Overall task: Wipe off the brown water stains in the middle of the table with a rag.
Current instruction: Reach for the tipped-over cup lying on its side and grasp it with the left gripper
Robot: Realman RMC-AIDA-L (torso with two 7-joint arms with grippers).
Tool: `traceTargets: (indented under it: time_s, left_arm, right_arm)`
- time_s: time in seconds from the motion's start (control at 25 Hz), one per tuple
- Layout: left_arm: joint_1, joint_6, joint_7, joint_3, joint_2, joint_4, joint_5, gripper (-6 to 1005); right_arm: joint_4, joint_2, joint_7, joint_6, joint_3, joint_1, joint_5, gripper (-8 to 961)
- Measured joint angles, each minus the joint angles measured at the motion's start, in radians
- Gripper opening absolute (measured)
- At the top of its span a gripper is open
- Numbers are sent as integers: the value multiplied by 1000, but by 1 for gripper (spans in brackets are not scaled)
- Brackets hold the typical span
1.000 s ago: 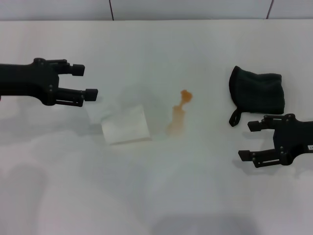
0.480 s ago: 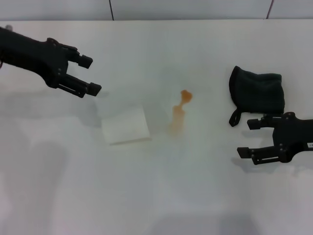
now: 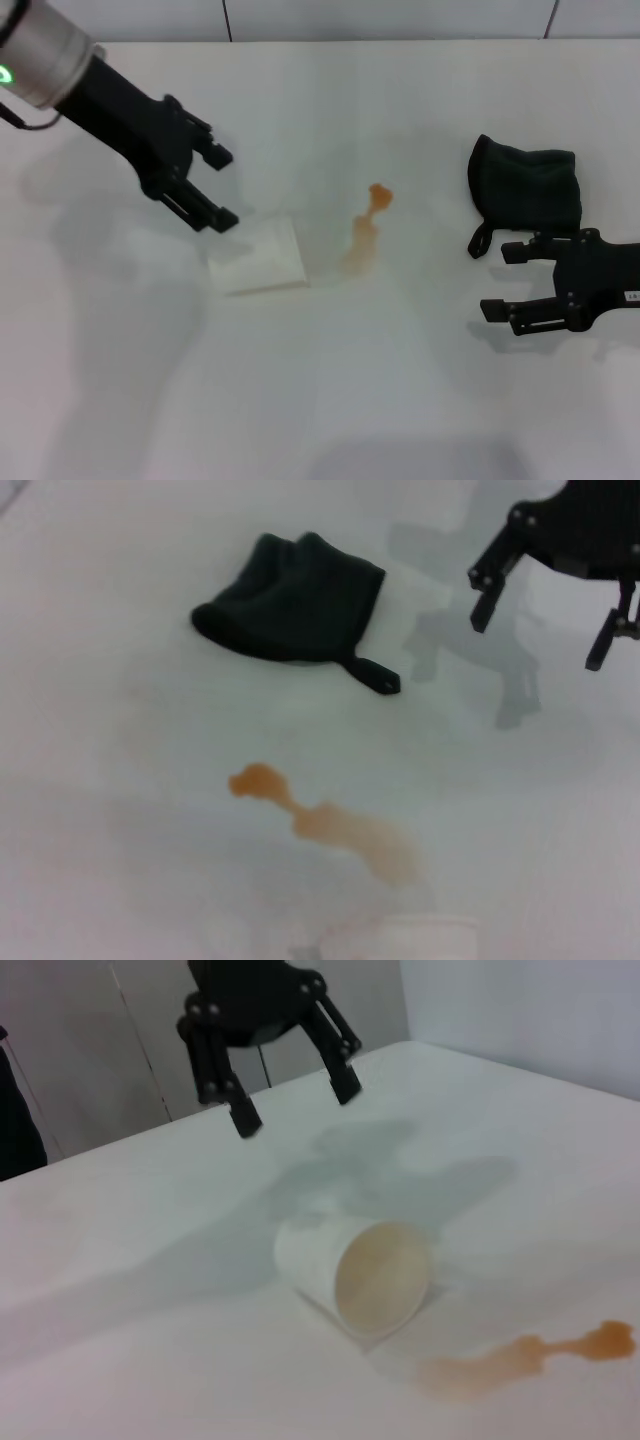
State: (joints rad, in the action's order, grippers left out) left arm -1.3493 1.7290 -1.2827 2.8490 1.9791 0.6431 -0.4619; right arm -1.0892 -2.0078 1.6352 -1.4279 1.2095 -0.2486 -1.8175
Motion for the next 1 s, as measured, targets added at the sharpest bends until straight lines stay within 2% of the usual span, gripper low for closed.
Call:
traceTargets:
  time_s: [0.08,0.2,0.56,1.0]
  left_arm:
    - [-5,-24,2,0,17,-12,-25,880]
    - [-4,-58,-4,0,29,-48,-56,880]
    - [12,-83,-8,0,43,-52,-50,880]
    - [22,-138,-5,-1,46,-84,-46,879]
  right_arm:
    - [0,0,-2,0,3,1,2,857]
    - [0,0,-3,0,6,3,3,856]
    - [0,0,-7,-3,9,2,5,856]
    - [0,0,-8,0,19,3,15,856]
